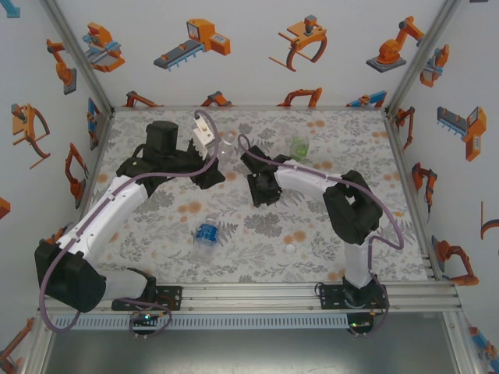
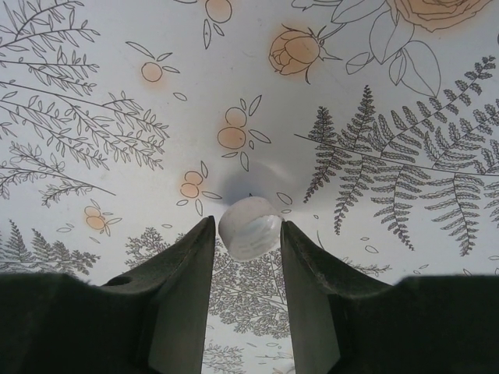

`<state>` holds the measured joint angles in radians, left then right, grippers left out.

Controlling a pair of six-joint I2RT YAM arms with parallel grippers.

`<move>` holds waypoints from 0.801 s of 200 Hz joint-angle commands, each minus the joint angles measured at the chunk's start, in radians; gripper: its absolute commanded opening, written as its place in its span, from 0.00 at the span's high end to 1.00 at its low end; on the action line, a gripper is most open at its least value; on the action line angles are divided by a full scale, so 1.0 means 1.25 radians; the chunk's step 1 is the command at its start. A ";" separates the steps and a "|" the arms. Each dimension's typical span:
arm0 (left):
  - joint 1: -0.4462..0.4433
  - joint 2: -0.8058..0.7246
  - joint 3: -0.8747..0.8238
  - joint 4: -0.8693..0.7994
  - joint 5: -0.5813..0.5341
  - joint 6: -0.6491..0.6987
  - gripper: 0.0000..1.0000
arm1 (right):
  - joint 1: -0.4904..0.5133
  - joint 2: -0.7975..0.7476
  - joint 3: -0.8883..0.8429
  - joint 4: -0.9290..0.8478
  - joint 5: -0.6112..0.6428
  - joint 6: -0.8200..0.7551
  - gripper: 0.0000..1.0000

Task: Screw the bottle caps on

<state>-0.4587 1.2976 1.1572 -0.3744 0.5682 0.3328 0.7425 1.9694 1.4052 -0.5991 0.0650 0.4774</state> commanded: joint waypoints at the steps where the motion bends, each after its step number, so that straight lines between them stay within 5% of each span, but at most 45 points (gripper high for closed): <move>1: -0.003 0.002 0.015 -0.002 0.012 0.007 0.92 | 0.006 0.014 -0.012 -0.027 0.003 0.004 0.60; 57: -0.003 0.001 0.014 -0.002 0.012 0.007 0.92 | 0.005 0.021 -0.025 -0.013 -0.017 0.018 0.61; 96: -0.003 0.000 0.012 -0.002 0.011 0.007 0.92 | 0.000 0.013 -0.036 0.043 -0.098 0.046 0.72; 160: -0.007 -0.002 0.012 -0.003 0.012 0.006 0.92 | -0.105 -0.066 -0.242 0.424 -0.378 0.201 0.78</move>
<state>-0.4599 1.2976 1.1572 -0.3748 0.5682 0.3325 0.6769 1.9182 1.2079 -0.2989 -0.2409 0.6048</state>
